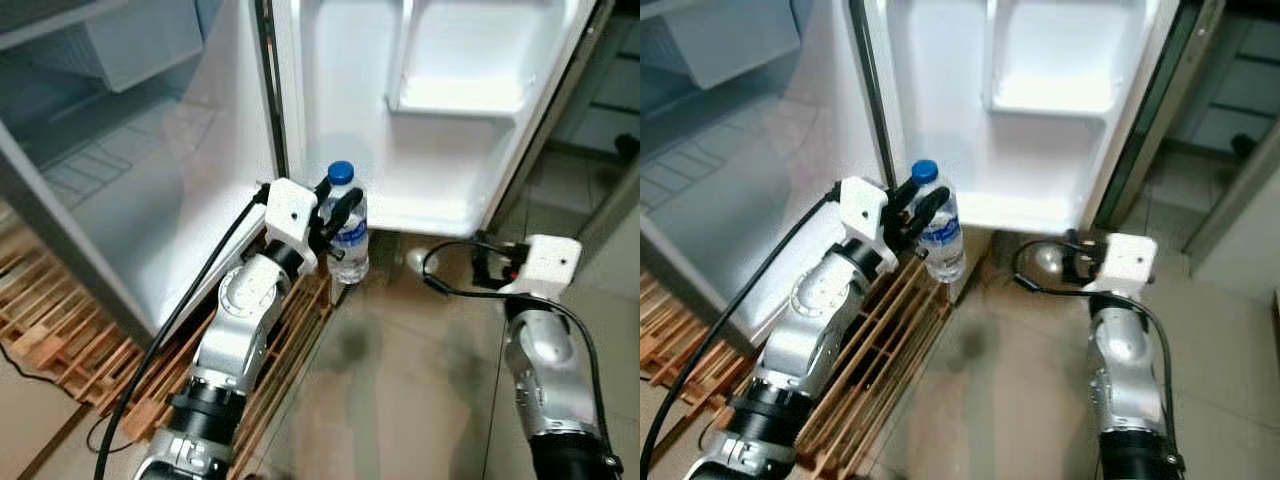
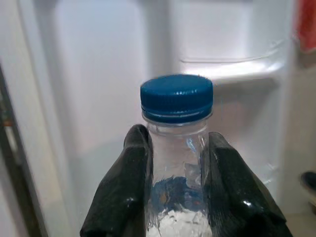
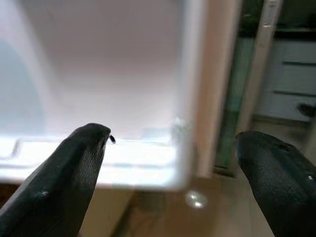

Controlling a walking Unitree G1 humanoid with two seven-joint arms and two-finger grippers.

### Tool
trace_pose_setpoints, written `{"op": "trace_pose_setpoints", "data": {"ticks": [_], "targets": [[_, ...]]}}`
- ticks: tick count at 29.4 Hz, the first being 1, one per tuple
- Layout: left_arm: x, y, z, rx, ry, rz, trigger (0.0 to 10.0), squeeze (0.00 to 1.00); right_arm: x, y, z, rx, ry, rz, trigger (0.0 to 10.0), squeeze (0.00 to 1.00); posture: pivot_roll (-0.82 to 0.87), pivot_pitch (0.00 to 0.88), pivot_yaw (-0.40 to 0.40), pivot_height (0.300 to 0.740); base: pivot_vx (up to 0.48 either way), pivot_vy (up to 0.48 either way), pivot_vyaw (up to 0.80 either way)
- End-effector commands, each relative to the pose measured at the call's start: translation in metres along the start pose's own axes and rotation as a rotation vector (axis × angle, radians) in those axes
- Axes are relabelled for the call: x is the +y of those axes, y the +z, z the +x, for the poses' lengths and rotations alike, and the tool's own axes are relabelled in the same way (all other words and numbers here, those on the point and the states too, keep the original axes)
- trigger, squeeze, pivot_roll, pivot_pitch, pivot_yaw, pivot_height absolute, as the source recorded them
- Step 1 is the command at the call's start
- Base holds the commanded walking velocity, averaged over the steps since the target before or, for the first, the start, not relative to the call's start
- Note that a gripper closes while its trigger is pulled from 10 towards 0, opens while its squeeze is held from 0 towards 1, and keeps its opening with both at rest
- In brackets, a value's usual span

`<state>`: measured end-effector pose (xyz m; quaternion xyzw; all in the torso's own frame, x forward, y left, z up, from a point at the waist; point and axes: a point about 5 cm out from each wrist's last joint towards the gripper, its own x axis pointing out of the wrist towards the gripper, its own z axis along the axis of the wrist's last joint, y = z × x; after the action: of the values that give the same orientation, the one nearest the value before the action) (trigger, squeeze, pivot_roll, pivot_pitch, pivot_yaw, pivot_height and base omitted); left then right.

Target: Restocking fridge

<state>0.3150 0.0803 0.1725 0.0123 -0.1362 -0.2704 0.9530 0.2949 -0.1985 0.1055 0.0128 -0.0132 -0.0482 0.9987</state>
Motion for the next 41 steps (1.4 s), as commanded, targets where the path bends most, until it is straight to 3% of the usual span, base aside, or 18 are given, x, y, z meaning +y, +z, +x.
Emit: {"op": "trace_pose_setpoints", "data": {"ticks": [1,12,23,28,30,33,41], "targets": [[0.002,0.009,0.006,-0.038,0.023,-0.008,10.0,0.00,-0.006,0.001,-0.002,0.004,-0.003,-0.007,10.0,0.00,-0.18,0.000,0.039,0.736,0.398,-0.262,0.00],[0.017,0.019,0.011,-0.066,0.107,-0.001,10.0,0.00,0.006,0.003,-0.007,0.002,0.085,-0.005,10.0,0.00,-0.19,0.000,0.035,0.736,0.081,0.000,0.00],[0.020,0.029,0.039,-0.134,0.145,0.097,10.0,0.00,0.016,0.000,-0.016,0.030,0.191,-0.023,10.0,0.00,-0.22,0.000,0.029,0.736,0.000,0.000,0.00],[0.018,0.031,0.056,-0.155,0.184,0.088,10.0,0.00,0.024,-0.001,-0.020,0.040,0.235,-0.031,10.0,0.00,-0.25,0.000,0.038,0.736,0.000,0.000,0.00],[0.019,0.032,0.064,-0.165,0.205,0.092,10.0,0.00,0.032,0.000,-0.027,0.040,0.285,-0.039,10.0,0.00,-0.28,0.000,0.043,0.736,0.000,0.000,0.00],[0.029,0.037,0.070,-0.195,0.258,0.176,10.0,0.00,0.046,0.001,-0.047,0.063,0.397,-0.045,10.0,0.00,-0.32,0.000,0.039,0.736,0.000,0.000,0.00],[0.050,0.041,0.067,-0.213,0.348,0.296,10.0,0.00,0.044,-0.006,-0.088,0.159,0.423,-0.031,10.0,0.00,-0.38,0.081,0.037,0.736,0.000,0.000,0.00]]}}
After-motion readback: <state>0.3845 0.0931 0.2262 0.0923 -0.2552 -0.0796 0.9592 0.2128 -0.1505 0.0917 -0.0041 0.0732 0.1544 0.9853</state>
